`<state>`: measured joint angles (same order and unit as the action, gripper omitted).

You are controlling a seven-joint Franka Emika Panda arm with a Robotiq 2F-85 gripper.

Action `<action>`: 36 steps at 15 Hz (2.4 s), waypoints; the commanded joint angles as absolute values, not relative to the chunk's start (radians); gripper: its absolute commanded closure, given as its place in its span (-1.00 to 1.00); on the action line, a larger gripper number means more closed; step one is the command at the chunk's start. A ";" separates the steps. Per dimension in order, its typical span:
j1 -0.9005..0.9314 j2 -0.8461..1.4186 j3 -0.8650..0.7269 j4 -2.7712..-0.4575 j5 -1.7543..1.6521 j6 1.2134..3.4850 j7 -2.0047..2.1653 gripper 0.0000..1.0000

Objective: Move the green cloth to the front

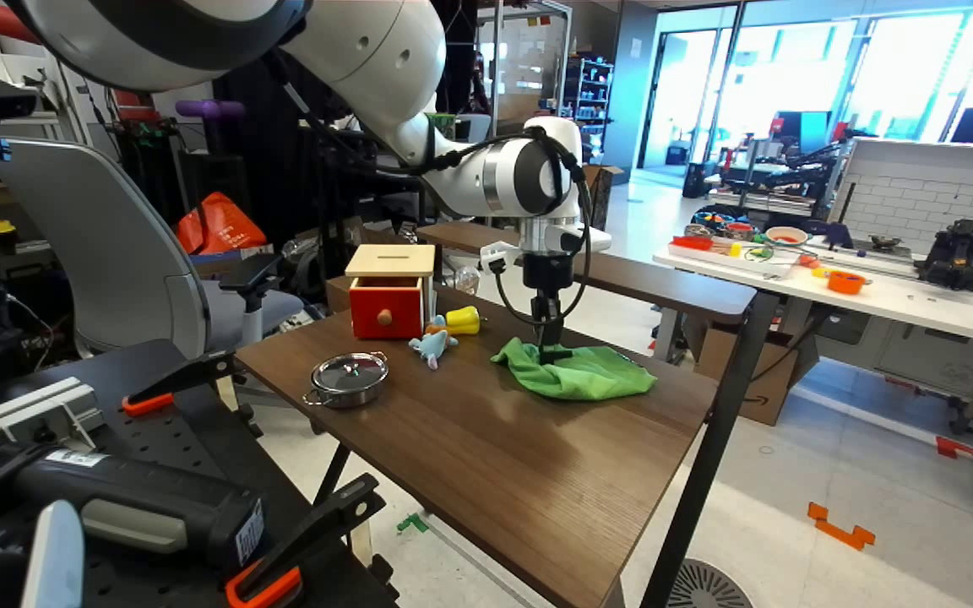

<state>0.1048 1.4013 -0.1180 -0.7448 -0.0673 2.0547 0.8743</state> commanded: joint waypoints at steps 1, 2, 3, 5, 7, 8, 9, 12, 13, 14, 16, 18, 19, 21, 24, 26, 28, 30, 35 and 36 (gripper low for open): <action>0.100 1.428 -0.124 -0.689 -0.069 2.020 0.882 1.00; 0.101 1.422 -0.125 -0.693 -0.069 2.019 0.883 0.99; 0.101 1.414 -0.124 -0.696 -0.069 2.019 0.882 0.98; 0.106 1.386 -0.121 -0.712 -0.068 2.025 0.879 0.98; 0.115 1.347 -0.120 -0.732 -0.069 2.026 0.879 0.98; 0.122 1.317 -0.119 -0.754 -0.070 2.024 0.877 0.98; 0.126 1.298 -0.118 -0.766 -0.071 2.030 0.873 0.98; 0.143 1.225 -0.119 -0.830 -0.076 2.043 0.864 0.98; 0.148 1.199 -0.122 -0.859 -0.079 2.048 0.864 0.98; 0.152 1.169 -0.122 -0.897 -0.082 2.055 0.860 0.98; 0.157 1.103 -0.124 -0.996 -0.089 2.082 0.856 0.98; 0.150 1.050 -0.119 -1.091 -0.089 2.103 0.837 0.98; 0.146 1.027 -0.119 -1.135 -0.090 2.110 0.829 0.98; 0.137 0.991 -0.123 -1.229 -0.093 2.136 0.819 0.98; 0.122 0.960 -0.132 -1.370 -0.082 2.207 0.786 0.98; 0.110 0.943 -0.135 -1.470 -0.078 2.272 0.759 0.98; 0.101 0.928 -0.142 -1.571 -0.076 2.347 0.737 0.98; 0.092 0.907 -0.155 -1.675 -0.070 2.417 0.723 0.98; 0.085 0.824 -0.182 -1.889 -0.056 2.538 0.689 0.98; 0.087 0.811 -0.187 -1.916 -0.055 2.543 0.683 0.43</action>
<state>0.0816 0.8879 -0.1742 -1.7780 -0.0741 2.4863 0.7207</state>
